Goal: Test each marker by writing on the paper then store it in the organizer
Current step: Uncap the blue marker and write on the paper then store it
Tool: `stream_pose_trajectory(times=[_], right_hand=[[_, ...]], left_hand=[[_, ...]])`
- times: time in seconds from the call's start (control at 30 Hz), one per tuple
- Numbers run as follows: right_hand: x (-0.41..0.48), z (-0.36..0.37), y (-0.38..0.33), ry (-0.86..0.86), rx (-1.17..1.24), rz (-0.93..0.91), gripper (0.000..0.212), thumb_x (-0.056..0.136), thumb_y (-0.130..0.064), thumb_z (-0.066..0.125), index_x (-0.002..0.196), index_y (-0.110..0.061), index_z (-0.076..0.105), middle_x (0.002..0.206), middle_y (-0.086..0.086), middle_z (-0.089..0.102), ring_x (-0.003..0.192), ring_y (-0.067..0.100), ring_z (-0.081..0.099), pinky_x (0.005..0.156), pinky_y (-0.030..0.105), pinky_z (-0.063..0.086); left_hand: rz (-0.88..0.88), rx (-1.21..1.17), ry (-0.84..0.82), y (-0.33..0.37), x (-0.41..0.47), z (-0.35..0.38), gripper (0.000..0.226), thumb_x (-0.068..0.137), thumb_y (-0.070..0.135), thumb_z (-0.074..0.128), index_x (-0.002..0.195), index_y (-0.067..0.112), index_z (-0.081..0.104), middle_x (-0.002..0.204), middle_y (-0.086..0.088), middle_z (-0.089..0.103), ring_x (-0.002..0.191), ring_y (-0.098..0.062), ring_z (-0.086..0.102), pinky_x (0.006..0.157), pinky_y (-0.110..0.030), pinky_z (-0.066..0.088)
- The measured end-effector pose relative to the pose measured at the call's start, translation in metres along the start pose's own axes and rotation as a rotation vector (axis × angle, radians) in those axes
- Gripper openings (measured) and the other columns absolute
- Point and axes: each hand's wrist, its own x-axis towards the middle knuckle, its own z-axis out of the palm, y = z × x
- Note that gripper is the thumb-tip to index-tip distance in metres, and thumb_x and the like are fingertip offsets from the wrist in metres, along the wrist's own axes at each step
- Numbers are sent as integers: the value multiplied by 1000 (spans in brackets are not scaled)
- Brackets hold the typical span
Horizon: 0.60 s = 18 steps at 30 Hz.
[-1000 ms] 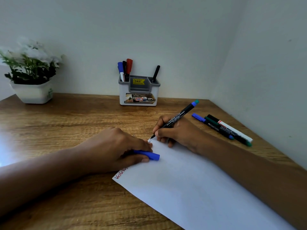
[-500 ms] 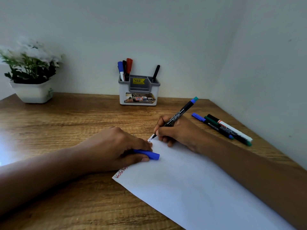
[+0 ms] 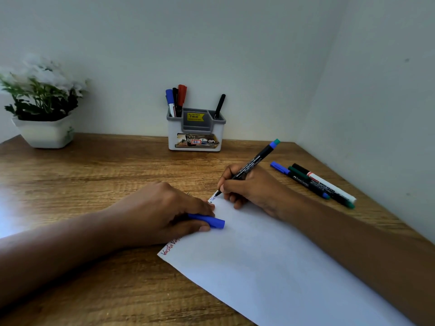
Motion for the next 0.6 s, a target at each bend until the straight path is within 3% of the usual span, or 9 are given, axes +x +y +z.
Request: stream_pose_trajectory(times=[0.6], right_hand=[[0,1,0,15,-15,-1,5,82,-4,61,78,-5,64,55,2,59,49,8,53,44,20,47]], left_hand=[[-15,-1,15,0,0,0,48,86,61,42,118,34,65,119,22,64,102,4,64,81,-26,58]])
